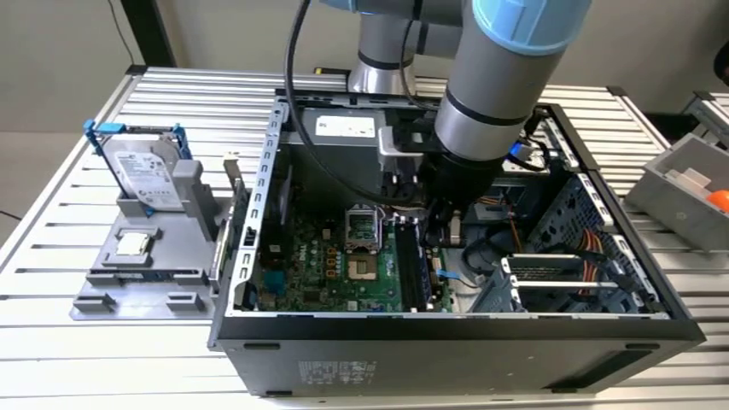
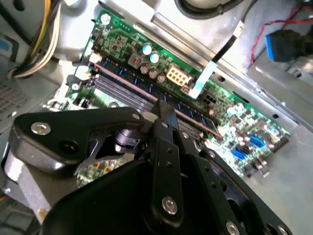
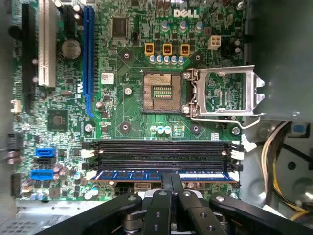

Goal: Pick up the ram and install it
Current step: 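Press down the ram until it locks into place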

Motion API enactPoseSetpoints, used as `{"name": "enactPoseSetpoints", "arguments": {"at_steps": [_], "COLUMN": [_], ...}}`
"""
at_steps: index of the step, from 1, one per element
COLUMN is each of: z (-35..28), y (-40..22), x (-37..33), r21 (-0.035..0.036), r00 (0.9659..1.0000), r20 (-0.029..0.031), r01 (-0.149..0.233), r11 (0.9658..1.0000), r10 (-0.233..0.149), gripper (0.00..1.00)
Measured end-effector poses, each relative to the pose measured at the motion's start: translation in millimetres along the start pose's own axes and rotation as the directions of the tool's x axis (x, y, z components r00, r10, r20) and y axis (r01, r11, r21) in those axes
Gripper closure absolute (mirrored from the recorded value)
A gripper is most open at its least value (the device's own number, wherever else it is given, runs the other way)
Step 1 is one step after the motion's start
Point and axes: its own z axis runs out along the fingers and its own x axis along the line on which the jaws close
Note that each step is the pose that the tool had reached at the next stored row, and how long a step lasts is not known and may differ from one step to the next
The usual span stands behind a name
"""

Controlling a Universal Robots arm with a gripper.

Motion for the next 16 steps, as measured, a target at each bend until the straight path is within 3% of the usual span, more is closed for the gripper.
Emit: {"name": "enactPoseSetpoints", "arguments": {"at_steps": [3, 16], "z": [-7.5, -27.6], "y": [0.3, 0.9], "x": [-0.1, -0.6], "r21": [-0.0006, -0.0011], "r00": [1.0000, 1.0000], "r20": [-0.0001, -0.0004], "r01": [0.000, 0.000], "r11": [1.0000, 1.0000], "r10": [0.000, 0.000], "gripper": [1.00, 1.00]}}
